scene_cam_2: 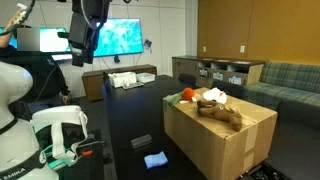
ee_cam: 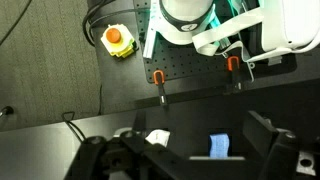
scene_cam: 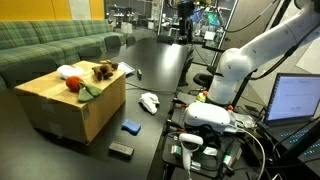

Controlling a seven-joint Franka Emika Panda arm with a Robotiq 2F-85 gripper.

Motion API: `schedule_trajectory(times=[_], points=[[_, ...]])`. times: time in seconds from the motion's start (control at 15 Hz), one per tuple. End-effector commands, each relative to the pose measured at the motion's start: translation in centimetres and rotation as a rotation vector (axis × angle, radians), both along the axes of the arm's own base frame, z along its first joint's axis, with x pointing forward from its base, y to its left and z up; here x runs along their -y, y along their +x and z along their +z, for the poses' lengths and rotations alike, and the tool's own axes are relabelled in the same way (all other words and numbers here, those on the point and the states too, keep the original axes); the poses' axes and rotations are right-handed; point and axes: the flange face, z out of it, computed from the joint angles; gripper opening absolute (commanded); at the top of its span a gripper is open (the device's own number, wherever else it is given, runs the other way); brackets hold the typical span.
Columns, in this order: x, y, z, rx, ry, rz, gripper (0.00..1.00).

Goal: Remove the toy moose from the top of the brown box, place the white towel on top of the box, remove the white object from the top of the box, place the blue sponge on the box, remove the radish from the top of the box, put the eraser on the box

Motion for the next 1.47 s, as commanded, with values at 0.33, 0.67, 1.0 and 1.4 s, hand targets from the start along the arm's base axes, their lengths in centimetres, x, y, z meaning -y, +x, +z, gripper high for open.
schedule_trajectory(times=[0.33, 0.67, 1.0, 1.4], points=[[-0.8, 1.4, -0.3, 0.012, -0.003, 0.023, 1.0], [-6.4, 8.4, -4.9, 0.05, -0.013, 0.04, 1.0], [-11.7, 16.6, -9.9, 0.099, -0.014, -0.006, 1.0], [-13.9, 23.6, -12.0, 0.19, 0.015, -0.091, 1.0]])
